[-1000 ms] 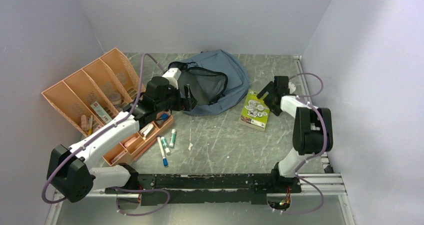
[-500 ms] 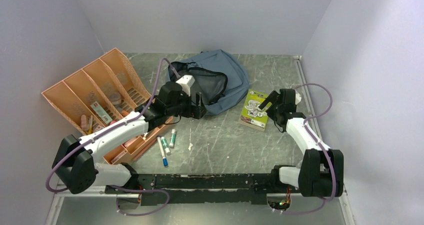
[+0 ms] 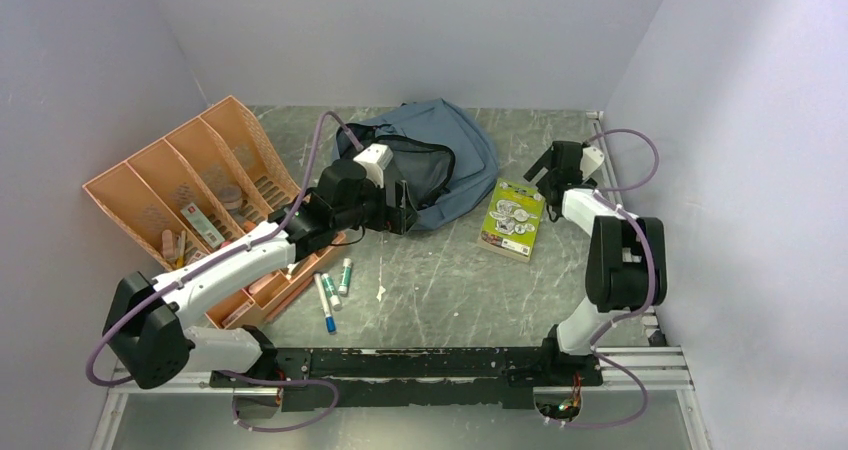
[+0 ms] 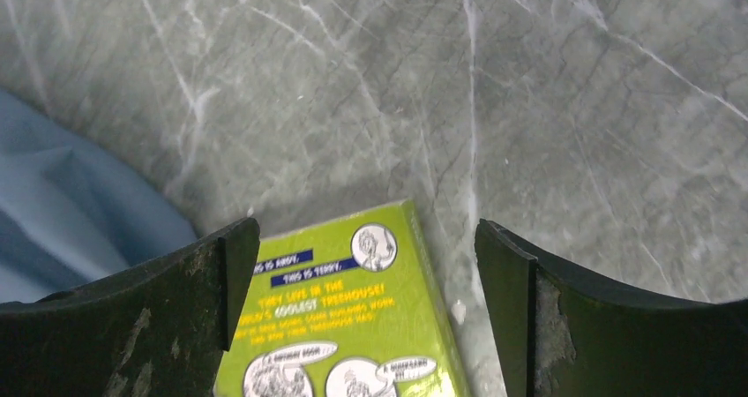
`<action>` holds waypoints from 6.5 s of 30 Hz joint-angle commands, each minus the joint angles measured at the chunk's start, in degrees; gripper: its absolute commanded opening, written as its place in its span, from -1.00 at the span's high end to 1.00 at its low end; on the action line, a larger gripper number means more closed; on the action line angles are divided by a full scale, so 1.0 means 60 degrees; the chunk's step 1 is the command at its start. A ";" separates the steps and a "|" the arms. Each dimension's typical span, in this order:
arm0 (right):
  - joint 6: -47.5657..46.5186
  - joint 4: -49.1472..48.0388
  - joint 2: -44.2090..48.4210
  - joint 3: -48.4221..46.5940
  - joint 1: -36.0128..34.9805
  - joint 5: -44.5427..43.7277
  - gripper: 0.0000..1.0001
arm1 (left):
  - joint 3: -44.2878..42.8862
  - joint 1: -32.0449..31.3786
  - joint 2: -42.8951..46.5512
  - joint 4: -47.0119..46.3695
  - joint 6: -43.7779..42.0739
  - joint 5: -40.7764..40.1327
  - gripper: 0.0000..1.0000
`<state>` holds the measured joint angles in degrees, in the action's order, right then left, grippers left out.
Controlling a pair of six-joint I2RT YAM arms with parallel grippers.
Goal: Pack the student bag
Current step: Move the book to the center of the board, then pick up the book from the center of the board.
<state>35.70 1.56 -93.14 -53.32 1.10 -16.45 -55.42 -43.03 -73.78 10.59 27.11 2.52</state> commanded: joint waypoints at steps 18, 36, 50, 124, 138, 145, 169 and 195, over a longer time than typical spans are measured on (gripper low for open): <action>-0.0981 0.2196 -0.2681 -0.2154 -0.0308 -0.0760 -0.83 | -0.0078 -0.0087 -0.0167 -0.0102 -0.0153 -0.0107 -0.85; 0.0096 0.2711 0.1075 0.1571 -0.2627 0.1472 -0.78 | 0.0838 -0.0607 -0.0629 -0.0754 0.0003 0.0051 -0.85; 0.1406 0.3631 0.4135 0.3012 -0.3017 0.1775 -0.88 | 0.1183 -0.2039 -0.2276 -0.2362 0.1099 0.0488 -0.90; 0.3610 -0.1171 0.8546 0.8346 -0.2942 0.7959 -0.61 | 0.2085 -0.1667 -0.6422 -0.2514 0.2631 0.0289 0.86; 0.2202 0.0551 0.8783 0.7067 -0.2923 0.6949 0.26 | 0.1742 -0.1662 -0.6007 -0.2227 0.2419 0.0431 0.73; 0.0967 0.2908 0.9031 0.5357 -0.2931 0.5009 0.88 | 0.0925 -0.1609 -0.4975 -0.1350 0.2613 0.0388 0.30; -0.2939 -0.0687 0.7001 0.1307 -0.3444 0.7258 1.00 | -0.1274 -0.1261 0.1892 0.0014 -0.4771 -0.1552 -0.09; -1.4840 0.3627 0.6960 0.0206 -0.4315 0.9767 1.00 | -0.1359 -0.1264 0.3588 0.1552 -0.9489 0.2278 -0.94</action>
<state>-39.20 18.44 -53.12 -47.77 -24.60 38.83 -63.68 -50.83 -51.72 18.52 -25.39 8.82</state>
